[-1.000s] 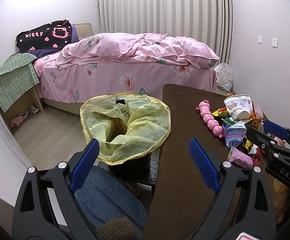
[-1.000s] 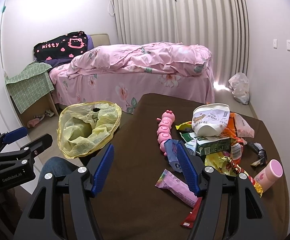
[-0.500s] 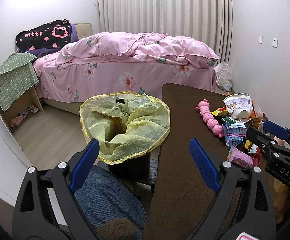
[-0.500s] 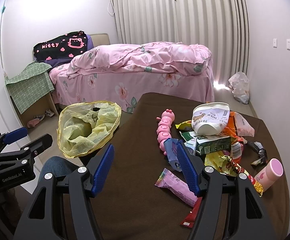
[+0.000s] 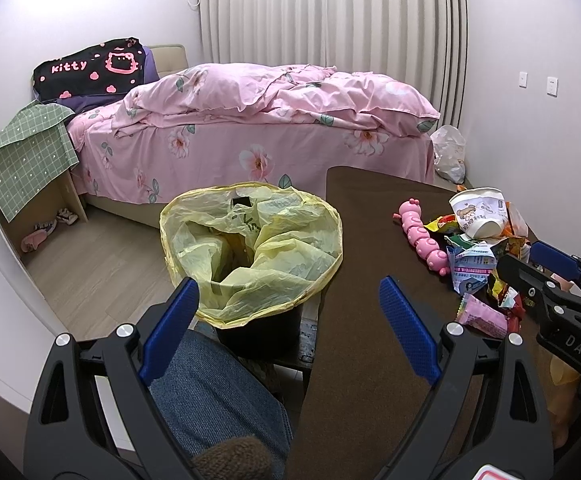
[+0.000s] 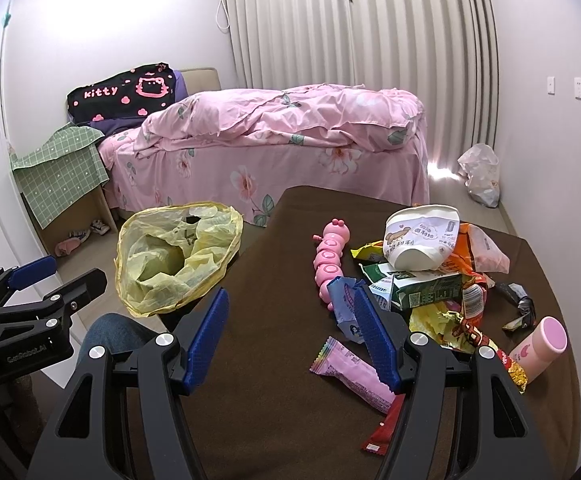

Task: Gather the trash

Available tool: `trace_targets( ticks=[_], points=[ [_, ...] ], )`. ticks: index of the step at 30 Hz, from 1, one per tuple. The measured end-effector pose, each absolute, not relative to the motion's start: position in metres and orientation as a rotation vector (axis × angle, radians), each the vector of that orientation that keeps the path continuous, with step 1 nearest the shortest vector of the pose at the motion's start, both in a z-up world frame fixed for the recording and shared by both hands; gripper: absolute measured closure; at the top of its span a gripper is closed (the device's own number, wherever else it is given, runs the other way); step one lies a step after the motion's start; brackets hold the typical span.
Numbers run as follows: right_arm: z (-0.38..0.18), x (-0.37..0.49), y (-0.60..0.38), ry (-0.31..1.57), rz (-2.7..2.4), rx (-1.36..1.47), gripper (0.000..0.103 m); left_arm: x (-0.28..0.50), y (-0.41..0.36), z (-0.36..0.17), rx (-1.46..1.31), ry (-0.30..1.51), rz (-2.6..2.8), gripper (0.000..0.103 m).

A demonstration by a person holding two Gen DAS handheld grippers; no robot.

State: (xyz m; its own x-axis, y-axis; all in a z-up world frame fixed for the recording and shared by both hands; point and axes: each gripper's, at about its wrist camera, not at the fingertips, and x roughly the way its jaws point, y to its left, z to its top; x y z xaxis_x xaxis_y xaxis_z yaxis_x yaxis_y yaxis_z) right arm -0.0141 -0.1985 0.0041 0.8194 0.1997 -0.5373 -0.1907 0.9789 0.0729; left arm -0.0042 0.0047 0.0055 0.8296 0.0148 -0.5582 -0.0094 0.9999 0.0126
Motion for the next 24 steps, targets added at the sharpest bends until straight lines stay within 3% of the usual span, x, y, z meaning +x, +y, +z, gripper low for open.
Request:
trace_targets(
  ticks=[24],
  points=[
    [0.001,-0.021,-0.232,0.569,0.126,0.023,0.041,0.004,-0.006,-0.003,0.006,0.596,-0.048,0.016]
  ],
)
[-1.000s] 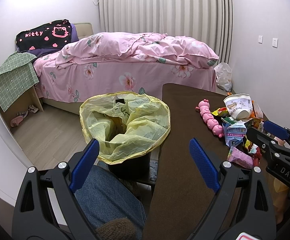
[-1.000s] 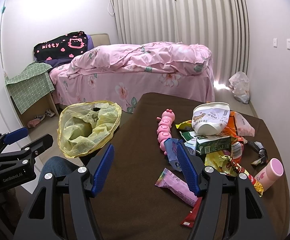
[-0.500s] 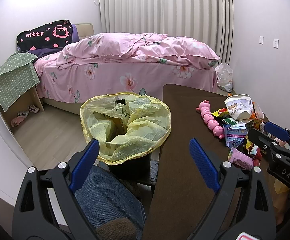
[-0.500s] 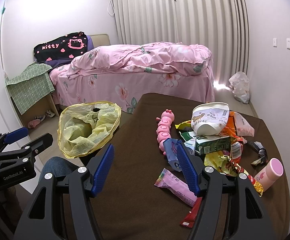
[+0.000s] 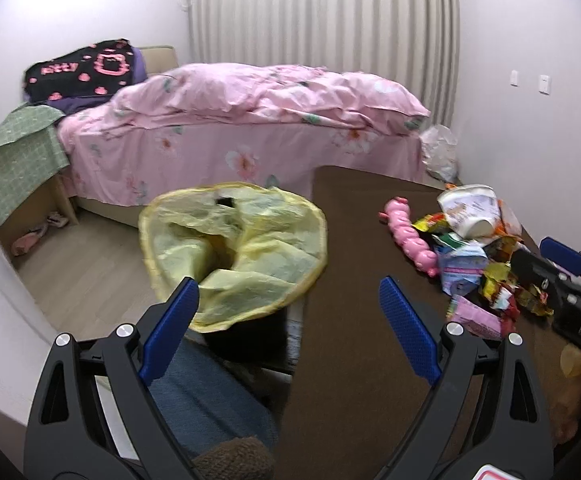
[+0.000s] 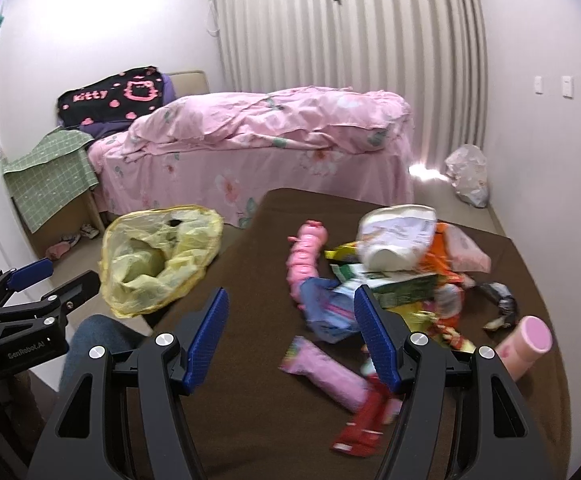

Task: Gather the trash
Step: 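Grasp the pink wrapper with the left tool while the right tool grasps the red wrapper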

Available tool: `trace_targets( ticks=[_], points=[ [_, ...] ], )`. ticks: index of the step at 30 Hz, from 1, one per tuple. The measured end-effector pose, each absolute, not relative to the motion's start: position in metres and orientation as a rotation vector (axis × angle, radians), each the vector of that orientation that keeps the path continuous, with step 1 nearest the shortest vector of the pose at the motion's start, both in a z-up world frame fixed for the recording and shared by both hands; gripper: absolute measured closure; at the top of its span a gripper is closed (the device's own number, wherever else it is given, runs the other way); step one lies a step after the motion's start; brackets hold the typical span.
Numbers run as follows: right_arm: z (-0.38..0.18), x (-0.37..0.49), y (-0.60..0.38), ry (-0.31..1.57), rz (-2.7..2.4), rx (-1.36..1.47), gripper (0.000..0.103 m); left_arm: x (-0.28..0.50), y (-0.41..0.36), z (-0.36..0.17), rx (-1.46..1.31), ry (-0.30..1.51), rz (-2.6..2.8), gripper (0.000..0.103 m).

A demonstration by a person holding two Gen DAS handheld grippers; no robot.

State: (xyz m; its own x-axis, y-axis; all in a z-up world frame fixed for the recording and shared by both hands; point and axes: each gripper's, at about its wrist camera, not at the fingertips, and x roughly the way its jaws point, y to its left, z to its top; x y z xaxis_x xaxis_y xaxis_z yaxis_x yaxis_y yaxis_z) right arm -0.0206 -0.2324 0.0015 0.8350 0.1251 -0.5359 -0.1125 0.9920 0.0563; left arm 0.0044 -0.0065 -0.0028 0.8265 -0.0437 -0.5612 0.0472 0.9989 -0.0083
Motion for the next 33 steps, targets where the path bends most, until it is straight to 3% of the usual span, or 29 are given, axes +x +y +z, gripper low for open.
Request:
trace_targets(
  ticks=[12,23,30,33],
  points=[
    [-0.033,-0.029,-0.347,0.641,-0.082,0.108,0.041,0.033,-0.088,-0.035,0.061,0.68,-0.312,0.016],
    [-0.064,-0.048,-0.365,0.69,-0.025,0.111,0.041,0.057,-0.16,-0.063,0.153,0.826,-0.512,0.009],
    [-0.065,-0.03,-0.337,0.718,0.132,0.138,0.042,0.073,-0.115,-0.053,0.027,0.819,-0.377,0.01],
    [-0.066,-0.009,-0.32,0.735,0.202,0.148,0.049,0.076,-0.095,-0.054,-0.023,0.828,-0.356,0.01]
  ],
)
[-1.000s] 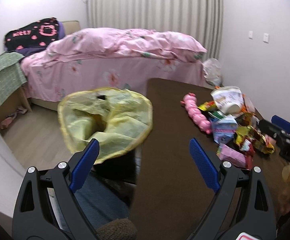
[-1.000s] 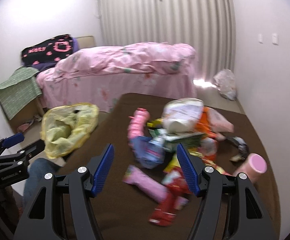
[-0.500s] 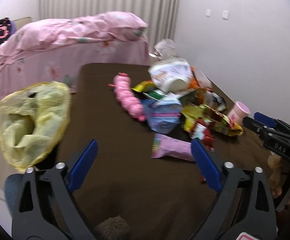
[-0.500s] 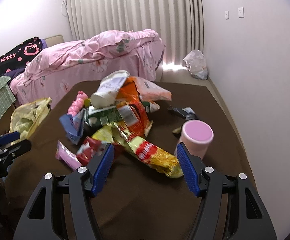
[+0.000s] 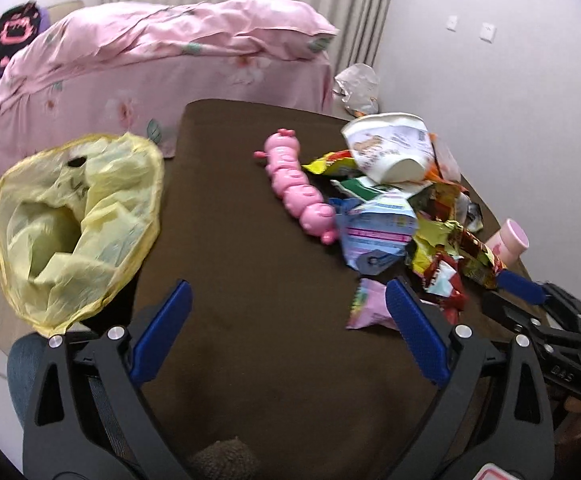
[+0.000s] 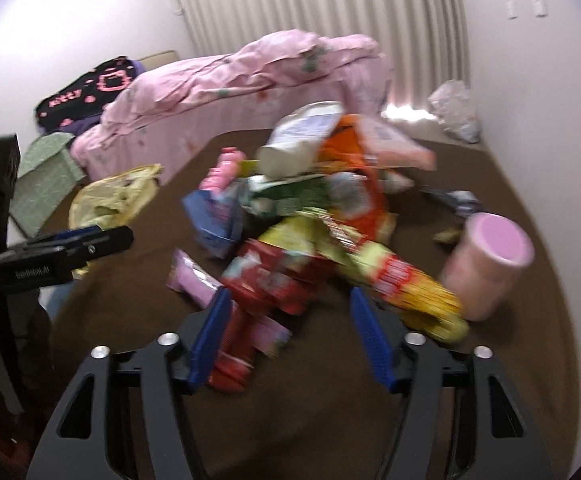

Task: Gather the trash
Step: 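Grasp the pink wrapper with the left tool while the right tool grasps the red wrapper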

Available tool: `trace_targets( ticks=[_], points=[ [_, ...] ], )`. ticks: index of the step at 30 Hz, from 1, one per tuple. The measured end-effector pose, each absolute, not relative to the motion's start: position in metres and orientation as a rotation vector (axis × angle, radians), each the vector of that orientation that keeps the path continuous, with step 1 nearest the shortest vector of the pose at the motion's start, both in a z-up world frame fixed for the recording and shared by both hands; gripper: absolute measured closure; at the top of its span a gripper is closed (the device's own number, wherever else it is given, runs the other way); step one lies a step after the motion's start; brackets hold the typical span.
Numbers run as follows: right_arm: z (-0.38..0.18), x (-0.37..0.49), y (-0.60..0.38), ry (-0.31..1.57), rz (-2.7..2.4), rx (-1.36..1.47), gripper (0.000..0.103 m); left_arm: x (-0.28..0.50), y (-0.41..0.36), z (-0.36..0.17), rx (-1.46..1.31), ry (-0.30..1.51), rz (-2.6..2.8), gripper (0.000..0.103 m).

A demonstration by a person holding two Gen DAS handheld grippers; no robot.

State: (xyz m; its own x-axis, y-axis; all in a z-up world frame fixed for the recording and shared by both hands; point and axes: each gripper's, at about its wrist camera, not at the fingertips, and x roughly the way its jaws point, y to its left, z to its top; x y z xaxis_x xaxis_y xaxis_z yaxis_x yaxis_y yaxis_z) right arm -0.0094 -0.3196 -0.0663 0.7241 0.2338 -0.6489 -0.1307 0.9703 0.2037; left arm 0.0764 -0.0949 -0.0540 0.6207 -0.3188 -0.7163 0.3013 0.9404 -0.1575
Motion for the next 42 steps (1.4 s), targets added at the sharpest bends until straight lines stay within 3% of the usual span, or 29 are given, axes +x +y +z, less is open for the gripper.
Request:
trace_targets(
  ticks=[2,3,4,20,29,33,36,38,42],
  points=[
    [-0.071,0.004,-0.306,0.751,0.219,0.102,0.05,0.078,-0.09,-0.055,-0.034,0.825,-0.371,0.01],
    [-0.075,0.008,-0.303,0.77,0.228,0.087,0.055,0.078,-0.09,-0.056,-0.037,0.825,-0.38,0.01],
    [-0.08,0.013,-0.301,0.795,0.243,0.083,0.074,0.079,-0.09,-0.057,-0.041,0.83,-0.394,0.01],
    [-0.095,-0.062,-0.387,0.824,0.043,0.189,0.074,0.083,-0.195,-0.071,0.212,0.845,-0.737,0.011],
    [-0.091,-0.074,-0.376,0.81,0.149,0.169,0.072,0.062,-0.178,-0.085,0.127,1.049,-0.83,0.015],
    [-0.092,-0.083,-0.373,0.829,0.168,0.141,0.072,0.052,-0.165,-0.077,0.104,1.029,-0.835,0.015],
    [-0.092,-0.095,-0.379,0.824,0.16,0.163,0.072,0.057,-0.167,-0.069,0.128,0.912,-0.799,0.014],
    [-0.09,-0.1,-0.385,0.819,0.148,0.186,0.059,0.066,-0.175,-0.068,0.18,0.885,-0.805,0.012],
    [-0.087,-0.107,-0.388,0.809,0.158,0.178,0.056,0.086,-0.199,-0.08,0.286,0.952,-0.849,0.012]
  ],
)
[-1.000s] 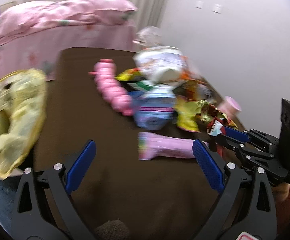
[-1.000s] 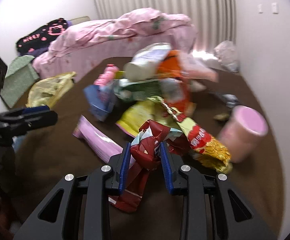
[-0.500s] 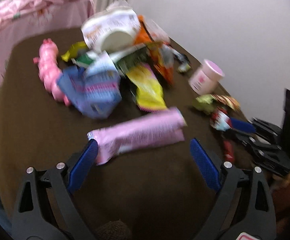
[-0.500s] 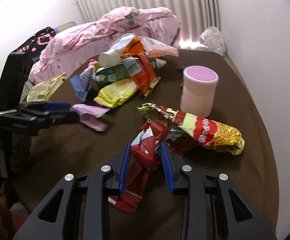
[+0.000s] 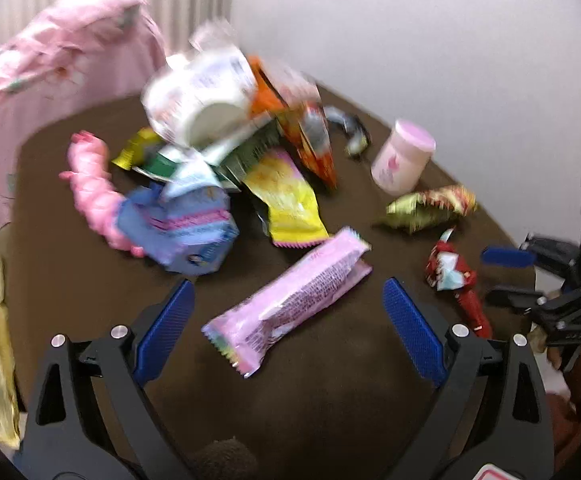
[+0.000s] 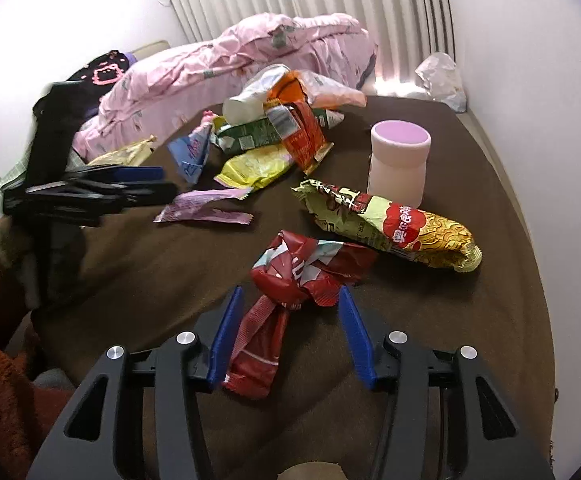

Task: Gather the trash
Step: 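Grasp the pink wrapper with the left tool while the right tool grasps the red wrapper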

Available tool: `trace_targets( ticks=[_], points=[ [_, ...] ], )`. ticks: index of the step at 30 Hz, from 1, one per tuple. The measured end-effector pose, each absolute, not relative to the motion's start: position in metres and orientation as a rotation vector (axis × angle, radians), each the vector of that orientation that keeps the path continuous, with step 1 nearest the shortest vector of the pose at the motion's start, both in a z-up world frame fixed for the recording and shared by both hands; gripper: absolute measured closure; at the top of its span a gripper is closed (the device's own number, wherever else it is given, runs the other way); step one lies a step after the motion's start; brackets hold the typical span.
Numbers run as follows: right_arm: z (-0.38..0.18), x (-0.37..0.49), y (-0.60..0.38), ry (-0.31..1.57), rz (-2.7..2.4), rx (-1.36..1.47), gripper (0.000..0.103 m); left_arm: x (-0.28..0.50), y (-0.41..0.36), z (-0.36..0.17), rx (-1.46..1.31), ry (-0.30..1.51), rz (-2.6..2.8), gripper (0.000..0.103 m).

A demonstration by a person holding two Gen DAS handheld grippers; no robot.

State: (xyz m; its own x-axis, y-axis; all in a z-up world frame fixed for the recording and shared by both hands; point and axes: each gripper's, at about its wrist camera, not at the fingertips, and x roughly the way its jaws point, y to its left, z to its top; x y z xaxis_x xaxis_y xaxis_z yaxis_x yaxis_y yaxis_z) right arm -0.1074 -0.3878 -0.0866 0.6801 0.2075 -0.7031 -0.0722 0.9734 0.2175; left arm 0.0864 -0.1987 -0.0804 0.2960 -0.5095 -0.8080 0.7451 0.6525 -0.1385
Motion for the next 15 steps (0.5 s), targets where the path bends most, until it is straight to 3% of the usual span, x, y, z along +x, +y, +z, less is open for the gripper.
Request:
trace_targets(
  ticks=[2,3,13,15],
  points=[
    [-0.085,-0.108,-0.385,0.818,0.135,0.131,0.056,0.092,-0.204,-0.09,0.288,1.008,-0.838,0.016],
    [-0.084,-0.108,-0.382,0.816,0.117,0.105,0.056,0.092,-0.204,-0.094,0.273,1.034,-0.827,0.023],
    [-0.092,-0.08,-0.365,0.799,0.068,0.091,0.056,0.039,-0.178,-0.092,0.182,1.028,-0.828,0.025],
    [-0.099,-0.077,-0.362,0.819,0.069,0.082,0.065,0.033,-0.179,-0.091,0.193,1.021,-0.822,0.029]
  ],
)
